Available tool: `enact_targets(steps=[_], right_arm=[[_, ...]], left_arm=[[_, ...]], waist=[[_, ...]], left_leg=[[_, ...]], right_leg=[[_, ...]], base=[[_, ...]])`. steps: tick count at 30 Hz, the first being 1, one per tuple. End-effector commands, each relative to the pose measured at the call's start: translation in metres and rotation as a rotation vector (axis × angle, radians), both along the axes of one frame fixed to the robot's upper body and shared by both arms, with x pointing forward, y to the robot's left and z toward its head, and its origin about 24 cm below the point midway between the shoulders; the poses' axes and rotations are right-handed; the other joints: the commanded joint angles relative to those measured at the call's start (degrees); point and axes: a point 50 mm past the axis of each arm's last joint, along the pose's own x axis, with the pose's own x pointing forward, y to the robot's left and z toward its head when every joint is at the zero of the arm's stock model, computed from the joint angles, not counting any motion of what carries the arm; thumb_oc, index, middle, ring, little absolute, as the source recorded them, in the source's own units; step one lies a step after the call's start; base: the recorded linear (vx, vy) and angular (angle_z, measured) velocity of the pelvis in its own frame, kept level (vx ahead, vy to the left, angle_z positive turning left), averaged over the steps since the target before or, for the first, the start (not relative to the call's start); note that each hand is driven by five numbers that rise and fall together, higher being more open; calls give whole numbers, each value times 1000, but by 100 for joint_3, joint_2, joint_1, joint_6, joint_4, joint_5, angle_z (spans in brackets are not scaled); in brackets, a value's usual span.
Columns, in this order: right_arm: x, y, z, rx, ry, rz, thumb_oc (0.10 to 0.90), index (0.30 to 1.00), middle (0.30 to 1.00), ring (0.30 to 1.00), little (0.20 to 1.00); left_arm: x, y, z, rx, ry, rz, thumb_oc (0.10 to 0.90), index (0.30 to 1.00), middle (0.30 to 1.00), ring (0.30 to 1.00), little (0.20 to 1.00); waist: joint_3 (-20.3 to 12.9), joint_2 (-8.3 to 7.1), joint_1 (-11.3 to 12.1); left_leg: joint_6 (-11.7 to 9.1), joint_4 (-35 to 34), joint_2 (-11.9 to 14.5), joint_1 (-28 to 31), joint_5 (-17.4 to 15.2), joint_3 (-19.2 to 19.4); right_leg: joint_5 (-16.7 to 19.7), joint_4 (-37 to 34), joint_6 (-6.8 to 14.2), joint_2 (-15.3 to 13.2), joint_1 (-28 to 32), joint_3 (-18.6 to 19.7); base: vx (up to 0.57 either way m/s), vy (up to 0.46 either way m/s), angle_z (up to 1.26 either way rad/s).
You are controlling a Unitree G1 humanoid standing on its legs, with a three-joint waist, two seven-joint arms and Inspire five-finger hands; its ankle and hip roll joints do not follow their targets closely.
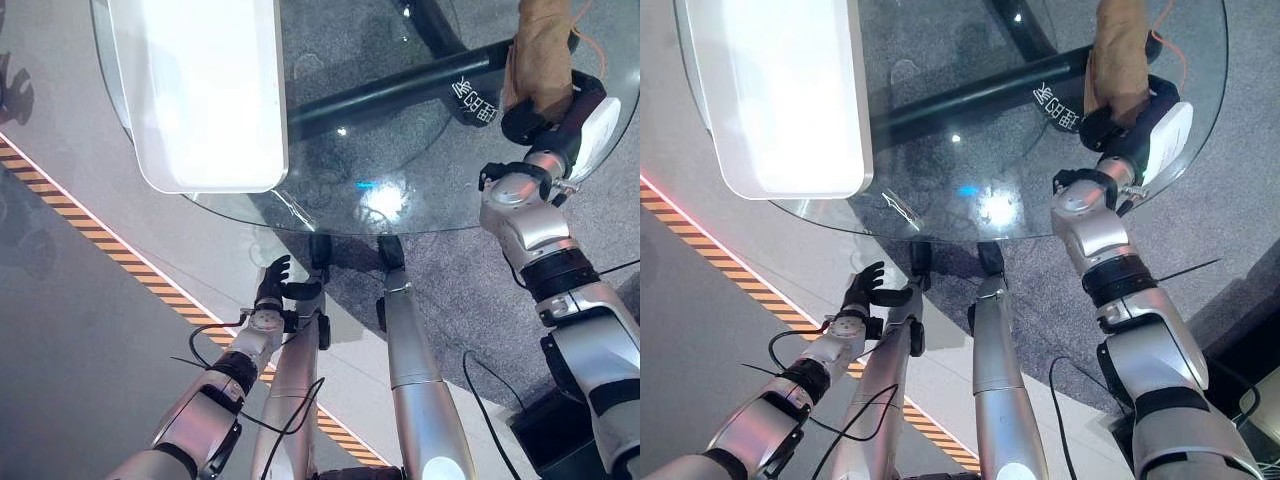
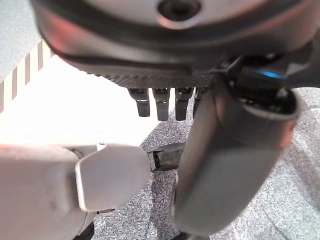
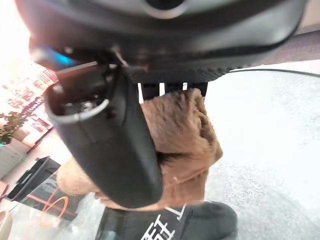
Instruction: Wipe the table with a cloth and put it in the basket.
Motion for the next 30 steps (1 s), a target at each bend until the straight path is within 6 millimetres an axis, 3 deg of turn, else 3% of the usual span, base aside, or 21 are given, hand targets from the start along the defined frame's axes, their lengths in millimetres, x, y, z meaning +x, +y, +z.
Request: enact_targets(steps=[1, 16, 20, 25, 30], right_arm=[[3, 6, -2, -15, 21, 58, 100, 300, 300, 300, 200], [5, 5, 1, -56, 34, 67, 100, 300, 300, 300, 200], [3, 10, 13, -121, -16, 98, 100, 300, 300, 300, 200], [1, 33, 28, -232, -39, 226, 100, 300, 300, 300, 200], [1, 68, 27, -327, 14, 408, 100, 300, 300, 300, 200]], left_arm=[[-10, 16, -17, 23, 66, 37, 800, 900, 900, 900, 900], [-10, 16, -17, 3, 70, 39, 800, 900, 900, 900, 900], [-10, 15, -16, -9, 69, 39, 800, 900, 900, 900, 900], [-9, 13, -15, -17, 69, 38, 800, 900, 900, 900, 900], [-8, 8, -13, -32, 62, 40, 800, 900, 900, 900, 900]], waist=[[-64, 24, 55], [-64, 1, 112], [-64, 33, 96], [-64, 53, 90], [-64, 87, 102]], left_leg=[[267, 766, -216, -37, -1060, 149], [256, 924, -272, -148, -1130, 120], [243, 913, -300, -130, -1139, 117], [226, 920, -324, -126, -1145, 120], [220, 890, -337, -125, -1112, 127]], right_leg=[[552, -705, 10, 280, -164, -107], [548, -643, 38, 297, -229, -87], [544, -657, 59, 313, -219, -52], [542, -663, 72, 313, -225, -21], [523, -646, 55, 334, -245, -1]], base=[[28, 32, 0], [3, 5, 0], [23, 47, 0], [19, 37, -1], [15, 28, -2]])
